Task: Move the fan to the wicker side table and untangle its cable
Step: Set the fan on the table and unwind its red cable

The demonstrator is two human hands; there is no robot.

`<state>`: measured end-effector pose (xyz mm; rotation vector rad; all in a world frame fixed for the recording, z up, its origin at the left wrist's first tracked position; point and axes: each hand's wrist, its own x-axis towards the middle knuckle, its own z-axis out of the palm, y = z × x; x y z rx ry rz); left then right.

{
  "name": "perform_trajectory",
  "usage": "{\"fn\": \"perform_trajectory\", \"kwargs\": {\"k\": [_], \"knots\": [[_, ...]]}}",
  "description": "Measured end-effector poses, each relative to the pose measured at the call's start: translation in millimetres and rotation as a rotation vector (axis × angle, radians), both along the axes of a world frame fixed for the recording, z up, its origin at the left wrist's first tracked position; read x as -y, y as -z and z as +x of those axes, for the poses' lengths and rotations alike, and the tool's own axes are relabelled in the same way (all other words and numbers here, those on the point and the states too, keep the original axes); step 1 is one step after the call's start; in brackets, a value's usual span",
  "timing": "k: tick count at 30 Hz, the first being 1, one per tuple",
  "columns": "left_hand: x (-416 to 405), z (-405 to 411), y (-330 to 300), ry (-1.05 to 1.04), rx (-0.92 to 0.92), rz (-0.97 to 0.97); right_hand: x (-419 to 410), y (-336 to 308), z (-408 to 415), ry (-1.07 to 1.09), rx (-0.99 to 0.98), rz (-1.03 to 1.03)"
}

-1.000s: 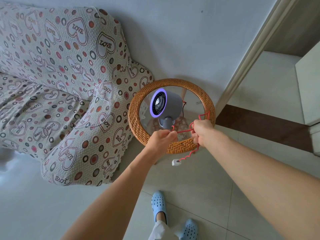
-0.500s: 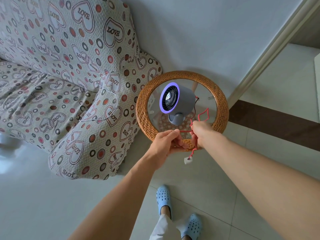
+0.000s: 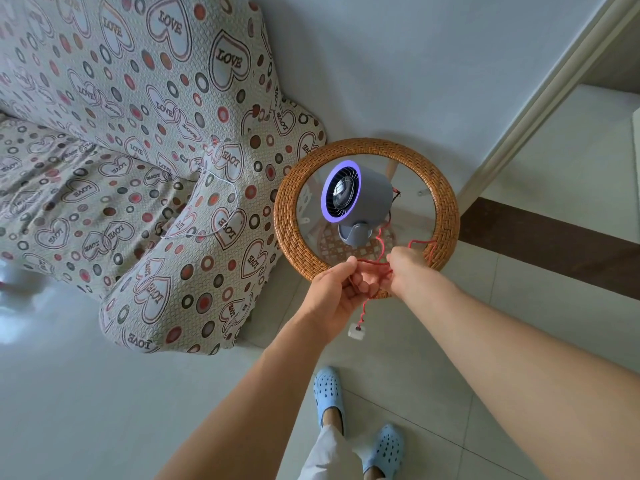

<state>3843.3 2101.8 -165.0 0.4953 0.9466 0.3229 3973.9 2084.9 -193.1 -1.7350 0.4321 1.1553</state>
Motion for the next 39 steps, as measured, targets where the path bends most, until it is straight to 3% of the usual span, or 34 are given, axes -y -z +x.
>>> {"fn": "perform_trajectory", "kwargs": {"k": [3,6,9,11,15,21,32,39], "knots": [[4,-1,5,-0.026,-0.010,-0.020,1,-1,-1,0.076,0.020,0.016],[12,2,14,-0.021,-0.153,-0.033,3,-6,1,0.122,-0.045,0.033],[22,11,21,0.025,-0.212,-0.230,5,-11,7,0.125,-0.092,0.033],[25,21,23,0.004,-0.132,-0.357,7,-13,9,0.079,-0.102,0.039],[16,35,29,-0.273,0.084,-0.552,14,-11,16,-0.039,-0.125,0.032],[-5,18,49,-0.517,0.010,-0.634,20,-8,30,-0.198,0.019,-0.089],[-33,-31,80,-0.629,-0.248,-0.470,35,6,48,-0.361,0.201,-0.197],[-31,-47,74,-0.430,-0.394,0.002,34,19,35,-0.443,0.231,-0.255]]}}
